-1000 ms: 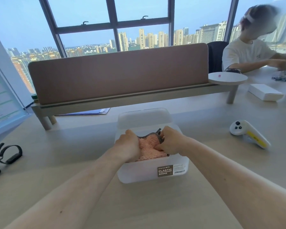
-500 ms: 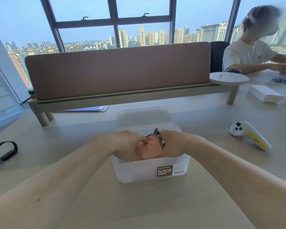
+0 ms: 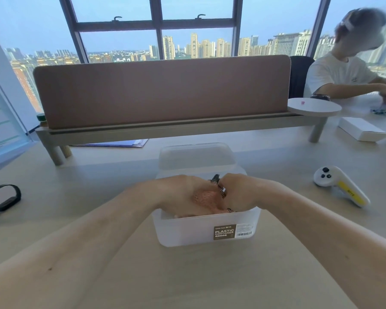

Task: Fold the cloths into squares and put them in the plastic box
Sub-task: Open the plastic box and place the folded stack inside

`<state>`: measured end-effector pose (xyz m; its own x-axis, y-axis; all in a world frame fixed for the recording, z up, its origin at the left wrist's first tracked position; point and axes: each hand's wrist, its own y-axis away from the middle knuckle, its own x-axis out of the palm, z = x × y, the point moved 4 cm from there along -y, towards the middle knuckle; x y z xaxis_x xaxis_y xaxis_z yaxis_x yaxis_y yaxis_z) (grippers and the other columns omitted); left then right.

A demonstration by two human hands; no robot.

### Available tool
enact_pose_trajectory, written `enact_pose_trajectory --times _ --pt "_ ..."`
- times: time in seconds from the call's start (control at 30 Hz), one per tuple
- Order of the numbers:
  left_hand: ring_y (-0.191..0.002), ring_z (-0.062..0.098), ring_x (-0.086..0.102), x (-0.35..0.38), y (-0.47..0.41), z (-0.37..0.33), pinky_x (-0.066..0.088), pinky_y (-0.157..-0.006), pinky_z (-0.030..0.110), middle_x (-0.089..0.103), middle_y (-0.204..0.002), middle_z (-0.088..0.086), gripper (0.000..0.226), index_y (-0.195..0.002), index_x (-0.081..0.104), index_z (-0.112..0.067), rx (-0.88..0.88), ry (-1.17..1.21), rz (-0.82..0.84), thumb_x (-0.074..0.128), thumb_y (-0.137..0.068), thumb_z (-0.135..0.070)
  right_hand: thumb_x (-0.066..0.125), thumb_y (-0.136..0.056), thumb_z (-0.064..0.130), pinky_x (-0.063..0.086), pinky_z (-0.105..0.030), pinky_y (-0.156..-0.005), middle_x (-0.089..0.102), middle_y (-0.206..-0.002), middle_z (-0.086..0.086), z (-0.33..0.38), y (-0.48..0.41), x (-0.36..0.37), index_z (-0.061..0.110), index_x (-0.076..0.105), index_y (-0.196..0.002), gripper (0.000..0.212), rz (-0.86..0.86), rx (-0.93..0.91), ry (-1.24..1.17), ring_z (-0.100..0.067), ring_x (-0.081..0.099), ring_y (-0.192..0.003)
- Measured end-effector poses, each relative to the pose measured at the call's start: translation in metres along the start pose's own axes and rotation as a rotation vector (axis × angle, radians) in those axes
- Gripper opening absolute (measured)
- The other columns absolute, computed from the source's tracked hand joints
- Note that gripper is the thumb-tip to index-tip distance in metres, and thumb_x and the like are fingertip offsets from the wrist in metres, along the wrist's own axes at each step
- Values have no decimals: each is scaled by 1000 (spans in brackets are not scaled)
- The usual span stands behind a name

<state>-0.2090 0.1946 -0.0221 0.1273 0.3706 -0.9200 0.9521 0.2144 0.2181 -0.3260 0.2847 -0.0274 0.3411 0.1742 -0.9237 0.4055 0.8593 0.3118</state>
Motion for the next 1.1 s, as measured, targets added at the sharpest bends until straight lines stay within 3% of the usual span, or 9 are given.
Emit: enact_pose_trajectory --times 0.2,0.3,0.37,0.43,0.6,0.73,0.9,1.0,1.1 --pt "-132 14 52 -46 36 80 39 -114 39 58 -142 -8 41 -139 58 -24 -356 514 -820 55 -101 -39 52 -101 44 49 -38 -92 68 -113 -8 -31 1 -62 8 67 -114 41 -577 41 -293 -32 60 -112" --pt "-113 25 56 -15 23 117 44 -104 40 59 -131 5 60 -143 51 -9 -637 1110 -637 48 -102 -51 41 -101 57 45 -36 -89 58 -108 -5 -50 -21 -48 15 58 -107 46 -375 199 -714 -28 54 -105" --pt "-95 24 59 -3 14 115 46 -87 36 63 -108 7 70 -143 50 -2 -585 1441 -535 45 -100 -57 41 -94 68 46 -43 -103 60 -130 -9 -56 -40 -28 10 56 -125 68 -232 276 -999 -32 59 -113" --pt "-95 27 63 -3 9 107 48 -87 37 69 -102 9 71 -138 55 2 -485 1549 -502 38 -102 -56 41 -94 68 49 -41 -95 61 -129 -13 -54 -49 -22 6 57 -116 67 -225 264 -1147 -29 61 -102" --pt "-127 24 60 -21 13 106 34 -118 40 71 -129 6 72 -138 60 -8 -394 1470 -600 32 -101 -62 33 -105 54 51 -41 -98 69 -99 -11 -48 -37 -37 3 65 -94 61 -314 178 -1267 -28 65 -93" --pt "-137 4 47 -33 38 87 22 -124 41 63 -138 -19 62 -133 64 -32 -300 1217 -665 21 -102 -65 25 -104 62 40 -42 -114 69 -120 -6 -47 -14 -51 12 67 -99 65 -371 117 -1258 -24 59 -121" --pt "-148 -6 24 -12 82 63 9 -127 39 45 -147 -38 71 -137 55 -55 -189 1109 -626 11 -89 -84 14 -97 72 25 -43 -121 47 -155 -1 -59 25 -40 3 54 -143 92 -330 50 -1308 -20 39 -144" --pt "-145 -10 25 2 99 51 7 -127 35 46 -143 -41 64 -118 63 -62 -195 1119 -591 12 -88 -83 13 -94 76 17 -42 -124 40 -159 4 -66 41 -27 8 53 -145 94 -248 34 -1304 -17 33 -147" --pt "-144 -9 27 15 107 47 4 -128 40 42 -147 -38 78 -130 59 -55 -261 1065 -561 21 -75 -97 25 -91 77 17 -40 -124 47 -153 7 -68 51 -12 14 54 -145 89 -201 37 -1236 -11 38 -140"
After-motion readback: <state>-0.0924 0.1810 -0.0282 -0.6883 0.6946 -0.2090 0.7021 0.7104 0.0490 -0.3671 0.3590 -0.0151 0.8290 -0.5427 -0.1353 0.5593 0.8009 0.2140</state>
